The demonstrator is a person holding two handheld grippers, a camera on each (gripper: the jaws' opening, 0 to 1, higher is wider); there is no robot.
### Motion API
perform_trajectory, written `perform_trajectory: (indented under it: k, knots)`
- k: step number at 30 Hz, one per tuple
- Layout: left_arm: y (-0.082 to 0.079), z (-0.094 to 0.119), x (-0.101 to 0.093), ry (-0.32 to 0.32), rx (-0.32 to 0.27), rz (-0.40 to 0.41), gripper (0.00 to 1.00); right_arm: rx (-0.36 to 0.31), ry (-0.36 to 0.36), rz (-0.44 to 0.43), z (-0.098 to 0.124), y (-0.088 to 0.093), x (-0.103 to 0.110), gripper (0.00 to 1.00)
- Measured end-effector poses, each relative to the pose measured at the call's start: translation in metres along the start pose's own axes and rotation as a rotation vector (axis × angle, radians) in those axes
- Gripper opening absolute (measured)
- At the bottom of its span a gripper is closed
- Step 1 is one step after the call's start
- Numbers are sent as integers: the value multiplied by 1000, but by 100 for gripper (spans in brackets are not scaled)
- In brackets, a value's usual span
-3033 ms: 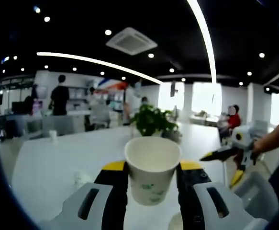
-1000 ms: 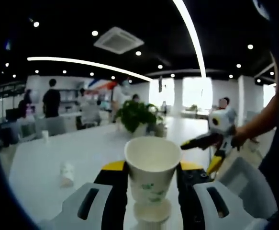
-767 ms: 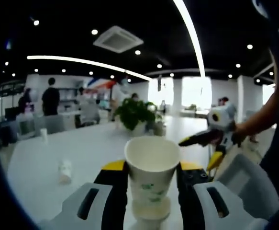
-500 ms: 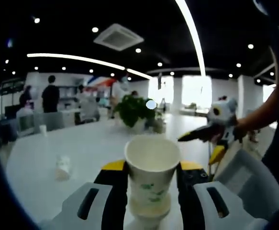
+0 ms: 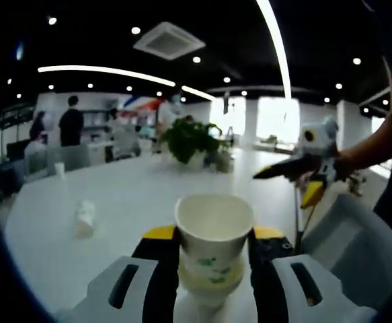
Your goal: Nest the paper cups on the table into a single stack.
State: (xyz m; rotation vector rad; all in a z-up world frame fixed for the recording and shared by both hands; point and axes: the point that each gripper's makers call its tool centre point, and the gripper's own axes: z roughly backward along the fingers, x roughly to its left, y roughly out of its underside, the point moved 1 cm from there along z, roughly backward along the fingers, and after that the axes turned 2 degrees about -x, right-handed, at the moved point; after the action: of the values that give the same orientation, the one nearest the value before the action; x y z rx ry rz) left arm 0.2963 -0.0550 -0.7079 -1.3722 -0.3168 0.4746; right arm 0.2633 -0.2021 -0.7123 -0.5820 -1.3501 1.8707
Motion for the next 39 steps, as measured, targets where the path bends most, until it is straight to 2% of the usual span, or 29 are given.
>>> perform_trajectory:
  k: [4,11,19,27,32,35,37,39]
  knots:
    - [7,-3,0,-1,29,-32,39,1,1,-1,1,0,0,97]
    - [30,-4,-2,6,119,-45,39,2,2,-4,1,3,0,97]
    - [36,-2,-1,-1,145,-46,40,8,-2,-3,1,3,1,96]
    - [31,1,-3,4,139,4,44,2,-7,1,-2,0,-1,96]
    - [17,4,-4,19,77,54,53,-4,-11,2,-5,-4,-2,97]
    - [7,9,-1,4,51,74,57,-7,-12,3,-6,-6,-2,97]
    - [3,14,4,-14,48,79,58,-8,-14,4,-7,-6,-2,97]
    - [2,17,7,-31,53,88,63,-9,-17,7,-9,-7,-2,97]
